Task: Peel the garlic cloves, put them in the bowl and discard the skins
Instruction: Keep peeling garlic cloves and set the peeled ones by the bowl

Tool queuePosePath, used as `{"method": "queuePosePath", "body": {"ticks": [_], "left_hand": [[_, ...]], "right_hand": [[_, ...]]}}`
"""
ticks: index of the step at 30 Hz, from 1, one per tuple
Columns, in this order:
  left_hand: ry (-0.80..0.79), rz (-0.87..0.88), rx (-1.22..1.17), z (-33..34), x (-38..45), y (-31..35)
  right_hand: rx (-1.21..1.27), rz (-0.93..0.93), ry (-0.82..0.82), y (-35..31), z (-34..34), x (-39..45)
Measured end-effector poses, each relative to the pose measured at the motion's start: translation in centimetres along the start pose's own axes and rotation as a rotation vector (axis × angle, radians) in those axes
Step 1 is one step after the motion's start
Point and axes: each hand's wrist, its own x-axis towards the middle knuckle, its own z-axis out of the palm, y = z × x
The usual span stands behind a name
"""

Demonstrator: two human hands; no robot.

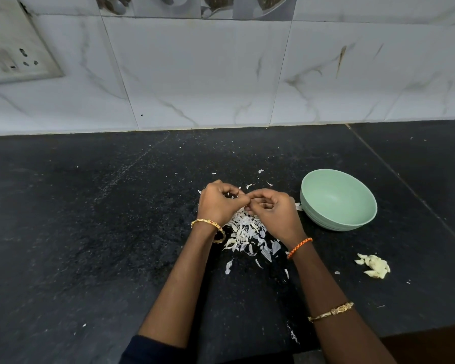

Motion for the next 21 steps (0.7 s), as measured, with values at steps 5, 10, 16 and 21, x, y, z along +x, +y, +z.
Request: {"method": "queuePosePath", "body": {"ticks": [5,10,16,21], "left_hand": [[-0.031,-0.214,-0.225,0.6,0.2,0.0],[-0.091,-0.395,-0.315,0.6,0.2,0.6],[-0.093,-0.481,-0.293,0.7,0.1,0.8],[-0.032,-0.492,-0.22,0.3,0.3,0.3]], "right_hand": [[0.147,-0.064,0.102,0.4,1.3,-0.9],[0.349,-0.004,0.183,0.4,2.1,-0.9],[0.641,0.158,0.166,0.6,2.2,-0.6],[0.764,0.205,0.188,0.5,2.1,-0.6]]}}
